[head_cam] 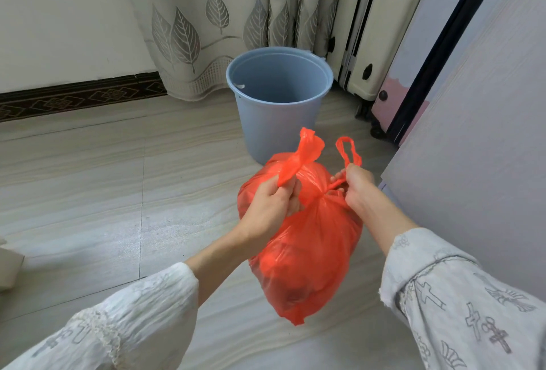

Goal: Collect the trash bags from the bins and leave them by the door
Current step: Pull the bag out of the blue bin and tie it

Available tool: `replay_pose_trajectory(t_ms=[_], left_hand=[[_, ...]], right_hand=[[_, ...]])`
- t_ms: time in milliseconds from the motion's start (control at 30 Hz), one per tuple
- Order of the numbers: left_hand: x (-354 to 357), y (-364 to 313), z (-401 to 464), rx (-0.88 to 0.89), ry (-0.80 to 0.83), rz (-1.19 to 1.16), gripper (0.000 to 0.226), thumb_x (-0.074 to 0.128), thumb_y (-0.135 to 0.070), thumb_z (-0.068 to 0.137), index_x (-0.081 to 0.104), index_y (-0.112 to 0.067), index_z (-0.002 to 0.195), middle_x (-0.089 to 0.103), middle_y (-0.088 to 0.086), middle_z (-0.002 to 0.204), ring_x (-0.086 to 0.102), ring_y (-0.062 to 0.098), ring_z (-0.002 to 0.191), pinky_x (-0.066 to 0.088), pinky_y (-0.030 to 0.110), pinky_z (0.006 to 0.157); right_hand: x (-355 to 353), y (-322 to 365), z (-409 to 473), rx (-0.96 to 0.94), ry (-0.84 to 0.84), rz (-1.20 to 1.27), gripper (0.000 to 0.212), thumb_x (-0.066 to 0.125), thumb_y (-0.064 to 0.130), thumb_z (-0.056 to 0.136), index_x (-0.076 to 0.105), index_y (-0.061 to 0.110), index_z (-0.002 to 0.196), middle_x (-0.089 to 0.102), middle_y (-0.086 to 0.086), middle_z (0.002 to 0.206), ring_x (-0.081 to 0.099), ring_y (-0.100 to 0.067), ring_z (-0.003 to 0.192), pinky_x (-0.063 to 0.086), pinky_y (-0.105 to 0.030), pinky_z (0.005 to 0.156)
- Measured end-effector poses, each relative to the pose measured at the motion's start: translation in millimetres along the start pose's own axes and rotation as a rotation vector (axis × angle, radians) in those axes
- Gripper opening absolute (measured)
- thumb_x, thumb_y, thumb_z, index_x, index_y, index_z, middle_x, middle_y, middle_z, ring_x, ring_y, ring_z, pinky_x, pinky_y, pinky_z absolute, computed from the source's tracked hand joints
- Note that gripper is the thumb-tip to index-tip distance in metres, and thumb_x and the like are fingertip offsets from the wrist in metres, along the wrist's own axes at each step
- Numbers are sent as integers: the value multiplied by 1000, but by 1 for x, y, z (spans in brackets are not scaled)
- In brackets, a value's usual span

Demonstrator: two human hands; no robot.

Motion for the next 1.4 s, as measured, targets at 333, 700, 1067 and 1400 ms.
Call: replay_pose_trajectory(t_ms=[333, 700, 1067, 1400], left_hand=[[-20, 4, 9, -120, -60, 22, 40, 28, -24, 99, 34, -17, 61, 28, -9, 31, 26, 3, 34, 40, 21, 56], [-77, 1, 27, -129, -279, 283, 37, 34, -23, 97, 48, -17, 63, 50, 2, 63, 48, 19, 63, 43, 31, 68], [-77, 8, 29, -316, -57, -184, 16, 48, -9, 86, 63, -4, 86, 70, 11, 71, 68, 20, 63, 59, 31, 64], [-80, 19, 26, -154, 38, 296, 48, 61, -28, 81, 47, -22, 127, 55, 0, 121, 52, 12, 108, 43, 21, 80]], right_hand=[[11, 8, -4, -32, 153, 47, 35, 29, 9, 96, 40, 10, 62, 46, -1, 27, 48, -12, 24, 31, -15, 34], [89, 22, -62, -449, 484, -362, 38, 32, 23, 98, 48, 16, 65, 35, -1, 50, 38, -6, 31, 35, -28, 49], [118, -26, -102, -655, 809, -913, 47, 64, 17, 72, 53, 14, 118, 60, 2, 102, 56, -12, 91, 46, -33, 87], [102, -48, -80, -368, 721, -812, 46, 35, 45, 95, 41, 18, 59, 35, 2, 47, 34, -12, 35, 29, -23, 40]])
Point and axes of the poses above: each hand's wrist, its own z-axis towards the middle knuckle, its own x-axis out of the palm, y = z × x, the point moved 9 cm from there along z, towards the middle knuckle
